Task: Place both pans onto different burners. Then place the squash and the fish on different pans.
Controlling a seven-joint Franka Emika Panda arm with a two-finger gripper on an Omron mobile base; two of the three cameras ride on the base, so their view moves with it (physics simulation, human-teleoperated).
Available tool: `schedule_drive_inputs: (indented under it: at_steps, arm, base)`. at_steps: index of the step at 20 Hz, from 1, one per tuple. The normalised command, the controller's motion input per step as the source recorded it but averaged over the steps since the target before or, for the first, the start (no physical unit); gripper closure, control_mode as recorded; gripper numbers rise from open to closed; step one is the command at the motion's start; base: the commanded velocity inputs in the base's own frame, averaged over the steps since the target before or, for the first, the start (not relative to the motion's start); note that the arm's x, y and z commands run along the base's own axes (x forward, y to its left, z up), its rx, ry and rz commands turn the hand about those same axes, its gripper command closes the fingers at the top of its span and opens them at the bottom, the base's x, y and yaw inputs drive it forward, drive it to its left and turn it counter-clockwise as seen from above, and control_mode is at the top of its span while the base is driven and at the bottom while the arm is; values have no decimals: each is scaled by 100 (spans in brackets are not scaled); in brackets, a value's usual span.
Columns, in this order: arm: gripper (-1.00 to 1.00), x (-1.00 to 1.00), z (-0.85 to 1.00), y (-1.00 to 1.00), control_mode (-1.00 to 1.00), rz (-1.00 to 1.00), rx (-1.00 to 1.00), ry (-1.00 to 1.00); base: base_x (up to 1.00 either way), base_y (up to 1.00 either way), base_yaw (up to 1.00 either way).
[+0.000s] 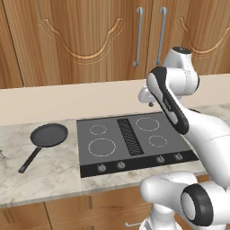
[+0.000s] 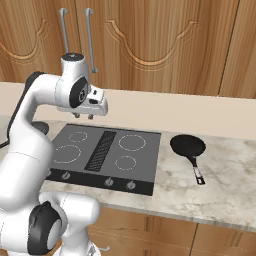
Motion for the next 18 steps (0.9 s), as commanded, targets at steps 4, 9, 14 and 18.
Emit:
schedule_drive_inputs:
  at_steps: [4,9,14,18]
  arm:
    - [-100,-15,-1,0,-100,0,0,0]
    - [-100,-50,-9,0,-100,0,0,-2]
    - [-100,-55,-25,-7,-100,1,-6,-6]
    - [-100,-46,-31,-21,-100,6,-12,-6]
  base:
    - [0,0,0]
    - [0,0,0]
    - [0,0,0]
    - [0,0,0]
